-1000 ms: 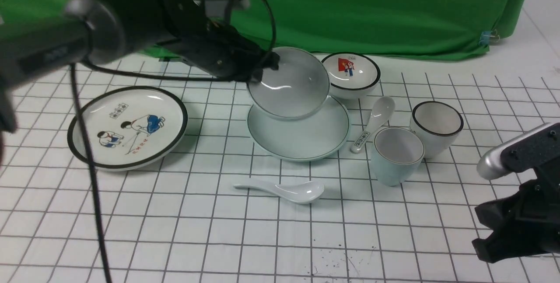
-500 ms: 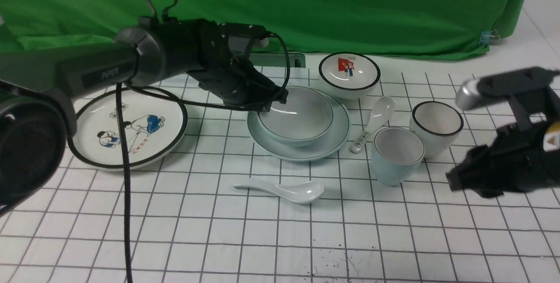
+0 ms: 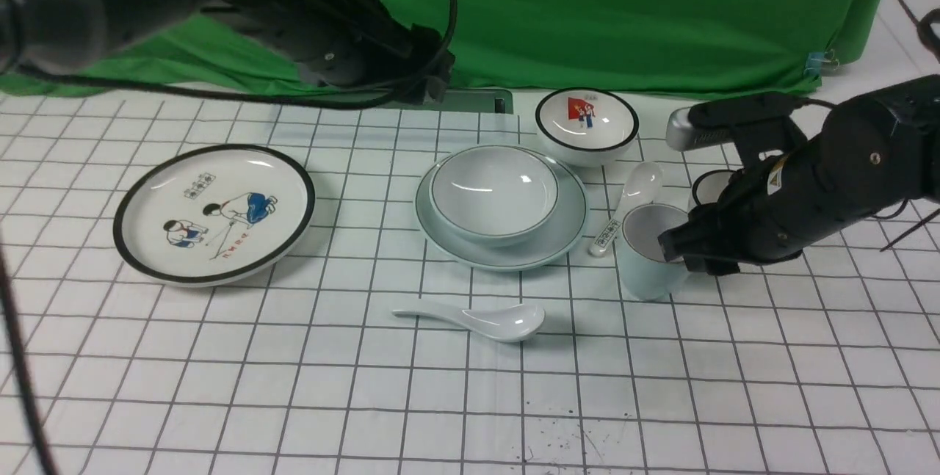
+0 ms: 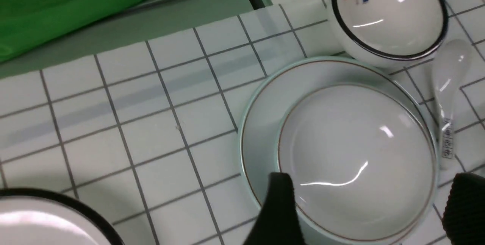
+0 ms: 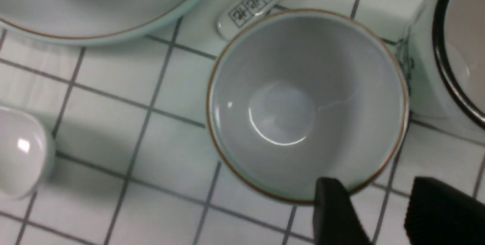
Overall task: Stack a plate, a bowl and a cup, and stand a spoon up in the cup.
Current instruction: Use the right arm to grab a blue teacup
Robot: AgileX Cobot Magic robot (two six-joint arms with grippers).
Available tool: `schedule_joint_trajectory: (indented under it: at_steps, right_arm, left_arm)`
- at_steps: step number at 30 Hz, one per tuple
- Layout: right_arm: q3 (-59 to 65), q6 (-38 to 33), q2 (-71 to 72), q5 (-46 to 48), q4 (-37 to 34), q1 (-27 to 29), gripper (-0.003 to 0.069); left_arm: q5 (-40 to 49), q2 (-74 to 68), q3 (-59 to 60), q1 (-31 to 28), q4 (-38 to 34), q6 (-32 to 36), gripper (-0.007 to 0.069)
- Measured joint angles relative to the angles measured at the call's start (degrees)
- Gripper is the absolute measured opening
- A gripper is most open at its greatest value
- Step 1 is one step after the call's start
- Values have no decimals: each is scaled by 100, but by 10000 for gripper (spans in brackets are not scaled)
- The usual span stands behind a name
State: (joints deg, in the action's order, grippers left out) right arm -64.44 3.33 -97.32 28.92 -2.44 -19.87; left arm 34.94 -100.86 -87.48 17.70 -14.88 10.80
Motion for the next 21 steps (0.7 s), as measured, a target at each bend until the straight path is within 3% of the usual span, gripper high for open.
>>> schedule_joint_trajectory:
  at_steps: [2, 5, 6, 10, 14, 16, 19, 21]
  right_arm:
    - [-12, 11, -125, -156, 35, 0, 300]
    - [4, 6, -224, -273, 41, 0, 206]
    - [-1, 6, -223, -288, 53, 0, 145]
    - [-178, 45, -153, -31, 59, 0, 67]
    - [-517, -3, -76, 293, 59, 0, 165]
    - [-1023, -333, -133, 662, 59, 0, 306]
    - [-1911, -800, -528, 1388, 64, 0, 395]
    - [-2494, -1032, -910, 1774, 64, 0, 413]
  left_arm:
    - [-390, 451, 738, 0, -39, -16, 440]
    - [-714, 837, 1428, 0, -60, -20, 398]
    - [-795, 972, 1657, 0, -60, -22, 379]
    - [-874, 1376, 2286, 0, -60, -37, 337]
    - [-925, 1509, 2471, 0, -65, -37, 327]
    - [-1145, 1523, 2506, 0, -136, -37, 326]
    - [-1395, 1523, 2505, 0, -221, -37, 325]
    - [-1504, 1523, 2505, 0, -271, -32, 325]
